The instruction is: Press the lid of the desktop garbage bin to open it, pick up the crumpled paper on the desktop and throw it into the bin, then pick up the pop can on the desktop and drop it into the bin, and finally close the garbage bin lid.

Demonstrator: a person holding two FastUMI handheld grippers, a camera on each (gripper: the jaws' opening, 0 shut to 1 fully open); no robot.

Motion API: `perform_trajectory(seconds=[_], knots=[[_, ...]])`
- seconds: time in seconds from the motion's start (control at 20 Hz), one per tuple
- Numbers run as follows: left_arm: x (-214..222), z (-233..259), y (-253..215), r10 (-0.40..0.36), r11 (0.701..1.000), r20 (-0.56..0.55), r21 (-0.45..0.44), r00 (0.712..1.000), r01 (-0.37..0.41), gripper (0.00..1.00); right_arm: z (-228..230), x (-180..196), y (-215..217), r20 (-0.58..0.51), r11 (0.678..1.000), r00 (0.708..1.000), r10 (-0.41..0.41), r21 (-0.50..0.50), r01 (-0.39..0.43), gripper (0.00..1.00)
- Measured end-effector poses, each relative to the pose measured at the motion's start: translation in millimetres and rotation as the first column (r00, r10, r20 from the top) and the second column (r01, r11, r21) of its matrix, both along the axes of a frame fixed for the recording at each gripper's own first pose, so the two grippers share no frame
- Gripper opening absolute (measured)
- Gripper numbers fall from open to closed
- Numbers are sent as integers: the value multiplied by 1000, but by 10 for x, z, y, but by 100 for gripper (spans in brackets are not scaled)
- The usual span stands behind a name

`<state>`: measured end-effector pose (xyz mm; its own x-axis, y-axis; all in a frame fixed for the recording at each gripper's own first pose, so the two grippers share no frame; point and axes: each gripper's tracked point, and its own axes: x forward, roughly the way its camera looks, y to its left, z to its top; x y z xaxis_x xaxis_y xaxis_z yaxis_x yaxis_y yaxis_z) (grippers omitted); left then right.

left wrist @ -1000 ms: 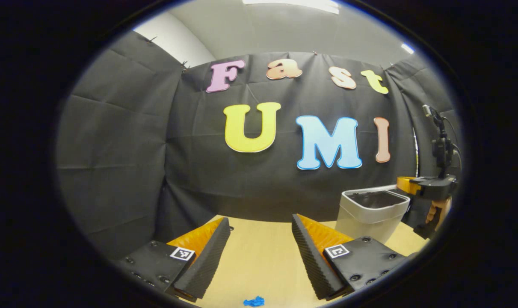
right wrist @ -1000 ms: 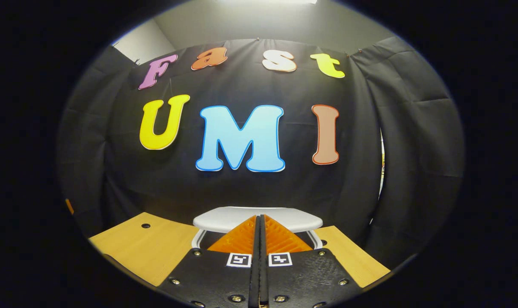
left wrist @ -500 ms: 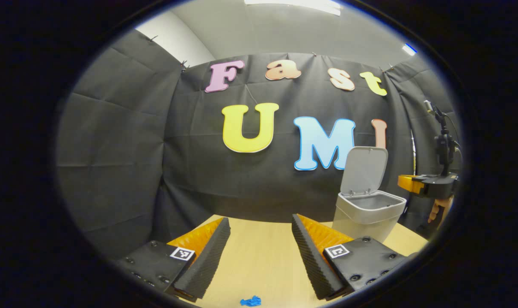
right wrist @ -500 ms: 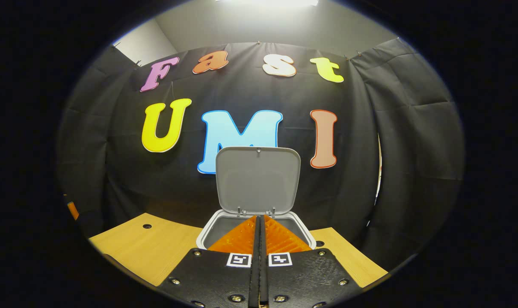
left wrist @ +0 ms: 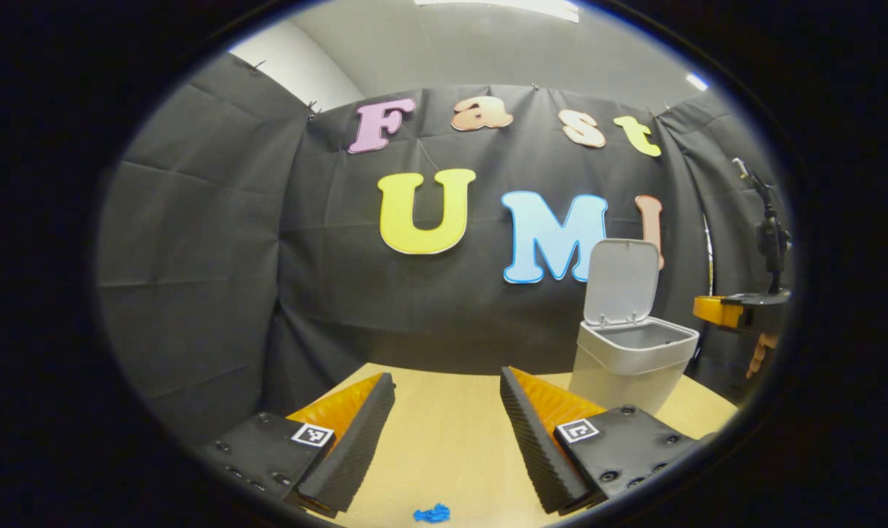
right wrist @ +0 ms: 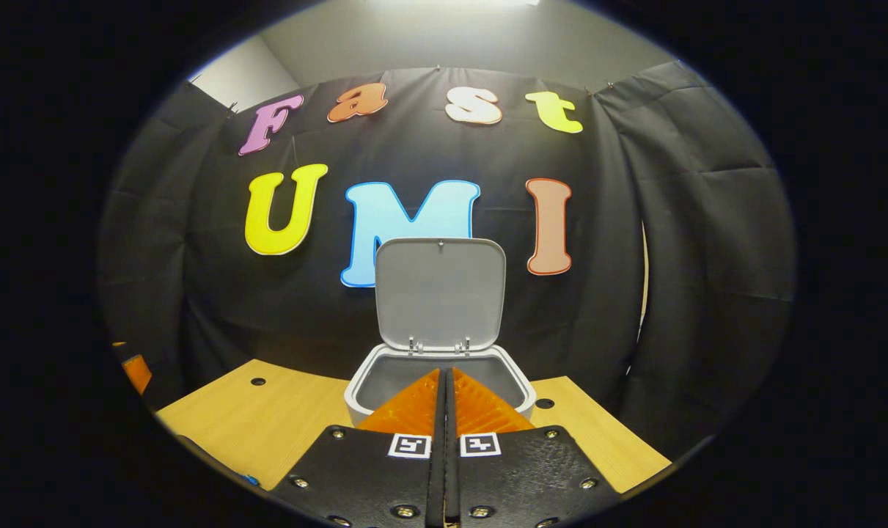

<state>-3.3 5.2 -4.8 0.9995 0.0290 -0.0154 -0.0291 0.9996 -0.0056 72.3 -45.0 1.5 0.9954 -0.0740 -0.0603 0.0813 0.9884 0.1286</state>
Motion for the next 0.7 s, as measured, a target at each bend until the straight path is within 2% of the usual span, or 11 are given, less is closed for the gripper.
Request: perform_trajectory(seconds=[0.25, 0.4, 0.55, 0.6, 0.65, 0.7], knots=[[-23, -46, -4, 0, 1000, -19, -3, 1000, 0, 95, 41, -234, 39, 47, 1000, 999, -15, -22, 16, 1], [-18, -49, 2, -7, 1000, -18, 8, 1000, 7, 95, 73, -359, 87, 64, 999, 998, -15, -34, 17, 12], [-37, -87, -5, -28, 999, -36, 22, 999, 29, 96, 124, -479, 158, 84, 999, 996, -10, -40, 13, 17], [-44, -98, -8, -38, 999, -42, 24, 998, 39, 96, 114, -520, 173, 83, 999, 996, -17, -45, 21, 25], [-52, -110, -21, -52, 998, -47, 21, 998, 53, 96, 123, -555, 192, 82, 999, 996, -17, -49, 21, 25], [-52, -124, -52, -65, 998, -53, 15, 997, 66, 95, 134, -594, 212, 84, 998, 996, -23, -52, 28, 35]])
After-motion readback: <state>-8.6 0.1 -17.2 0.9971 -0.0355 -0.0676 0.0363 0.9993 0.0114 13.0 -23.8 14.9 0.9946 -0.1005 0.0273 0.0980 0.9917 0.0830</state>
